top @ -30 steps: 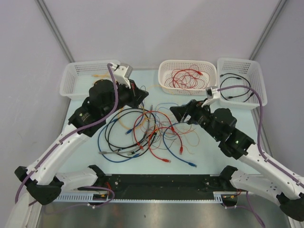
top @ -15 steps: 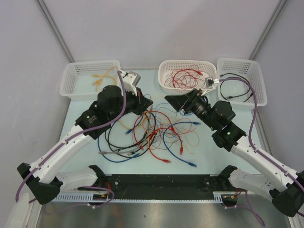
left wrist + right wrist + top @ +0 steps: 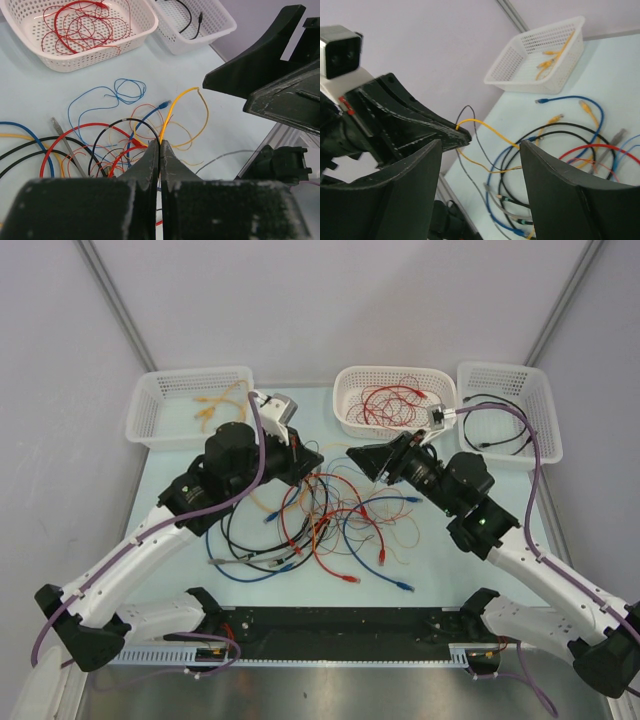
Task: Untangle the cables
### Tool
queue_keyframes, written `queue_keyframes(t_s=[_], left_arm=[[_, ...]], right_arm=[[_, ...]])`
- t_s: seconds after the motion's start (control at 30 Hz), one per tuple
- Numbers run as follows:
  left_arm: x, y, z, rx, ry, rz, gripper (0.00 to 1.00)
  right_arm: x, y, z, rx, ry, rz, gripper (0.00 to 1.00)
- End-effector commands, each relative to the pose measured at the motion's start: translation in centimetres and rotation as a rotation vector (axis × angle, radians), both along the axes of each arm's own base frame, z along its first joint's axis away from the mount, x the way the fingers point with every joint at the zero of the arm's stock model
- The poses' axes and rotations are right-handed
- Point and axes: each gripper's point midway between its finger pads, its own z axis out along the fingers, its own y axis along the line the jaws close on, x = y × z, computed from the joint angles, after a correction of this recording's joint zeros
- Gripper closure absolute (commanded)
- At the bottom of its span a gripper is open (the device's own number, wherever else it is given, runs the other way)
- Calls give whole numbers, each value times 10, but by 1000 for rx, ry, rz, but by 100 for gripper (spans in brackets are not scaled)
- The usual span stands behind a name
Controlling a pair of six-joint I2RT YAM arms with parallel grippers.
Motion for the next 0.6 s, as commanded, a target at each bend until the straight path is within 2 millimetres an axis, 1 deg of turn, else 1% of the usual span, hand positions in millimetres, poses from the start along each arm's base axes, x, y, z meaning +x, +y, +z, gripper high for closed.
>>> queue_keyframes(t_s=[0.0,0.1,0.2,0.3,0.4,0.43,0.5,0.53,0.57], left_arm=[[-13,-8,12,-17,-57,-88,100],[-19,-10,11,-16,-54,-120,100],[-20,-9,9,-12,-51,-123,100],[-20,-9,8,-11,-52,-124,100],[-18,-8,8,-7,-54,-114,100],[-18,-8,6,-4,-51,-111,100],[-15,-6,4,7,-50,-92,100],[-13,-5,2,14,-43,-82,98],[-12,-4,0,20,-40,-71,93]], right_arm=[[4,-6,9,-97,-119,-33,31],[12,-4,-4,-157,-120,-40,31],[12,3,-9,-166,-120,-3,32],[10,8,-10,-167,-120,22,36],[11,6,-11,-169,-115,17,53],[11,4,-9,-167,-115,6,64],[10,0,-6,-163,-118,-10,76],[10,-3,-3,-158,-119,-26,88],[10,-5,-3,-157,-116,-34,95]])
